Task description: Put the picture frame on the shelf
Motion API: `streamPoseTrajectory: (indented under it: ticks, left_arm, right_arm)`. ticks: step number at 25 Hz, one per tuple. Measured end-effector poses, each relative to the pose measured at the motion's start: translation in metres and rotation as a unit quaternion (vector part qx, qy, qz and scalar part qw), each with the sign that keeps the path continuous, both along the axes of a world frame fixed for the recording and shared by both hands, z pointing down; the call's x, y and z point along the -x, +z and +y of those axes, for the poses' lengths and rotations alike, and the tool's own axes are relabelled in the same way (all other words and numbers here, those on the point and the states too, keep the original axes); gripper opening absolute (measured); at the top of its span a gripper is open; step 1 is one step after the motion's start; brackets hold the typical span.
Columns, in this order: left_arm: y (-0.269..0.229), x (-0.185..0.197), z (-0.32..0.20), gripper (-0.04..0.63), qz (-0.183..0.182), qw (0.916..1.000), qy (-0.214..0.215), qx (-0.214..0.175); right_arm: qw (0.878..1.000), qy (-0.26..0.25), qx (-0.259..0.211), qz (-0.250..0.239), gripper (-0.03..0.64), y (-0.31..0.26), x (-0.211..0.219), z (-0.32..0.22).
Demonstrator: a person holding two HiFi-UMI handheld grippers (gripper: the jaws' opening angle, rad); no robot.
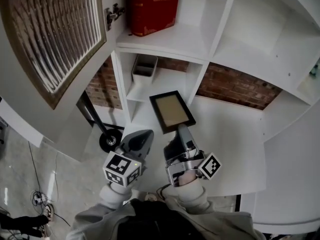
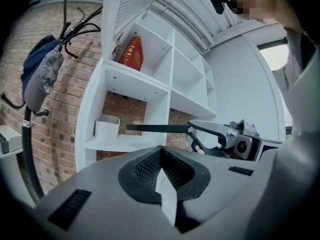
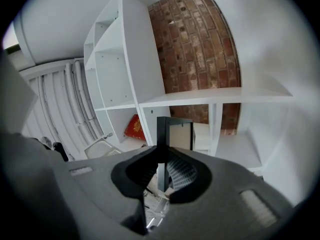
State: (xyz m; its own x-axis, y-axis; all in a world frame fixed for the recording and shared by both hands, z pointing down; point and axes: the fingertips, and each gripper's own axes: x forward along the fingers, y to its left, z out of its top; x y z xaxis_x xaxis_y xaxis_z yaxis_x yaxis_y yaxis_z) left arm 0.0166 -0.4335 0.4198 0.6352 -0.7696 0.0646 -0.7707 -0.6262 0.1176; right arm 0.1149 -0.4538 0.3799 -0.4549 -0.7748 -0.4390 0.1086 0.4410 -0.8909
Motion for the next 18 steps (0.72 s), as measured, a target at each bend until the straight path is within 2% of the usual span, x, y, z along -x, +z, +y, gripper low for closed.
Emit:
streamPoseTrajectory:
  ticks: [4, 12, 18]
  left_arm:
    - [0.006, 0.002, -0.022, 0.003, -0.010, 0.9999, 0.008, 0.003]
    - [0.006, 0.010, -0.061, 0.003, 0.008, 0.9998, 0.011, 0.012]
    - [0.017, 0.009, -0.080, 0.003, 0.007, 0.9994, 0.020, 0.028]
  right_arm:
    - [0.999, 0.033, 0.001, 0.000, 0.055, 0.005, 0.001, -0.027]
    - [0.996, 0.087, -0.004, 0.014, 0.055, 0.017, 0.006, -0.063]
    - [0.994, 0.113, -0.001, 0.004, 0.055, 0.029, 0.007, -0.081]
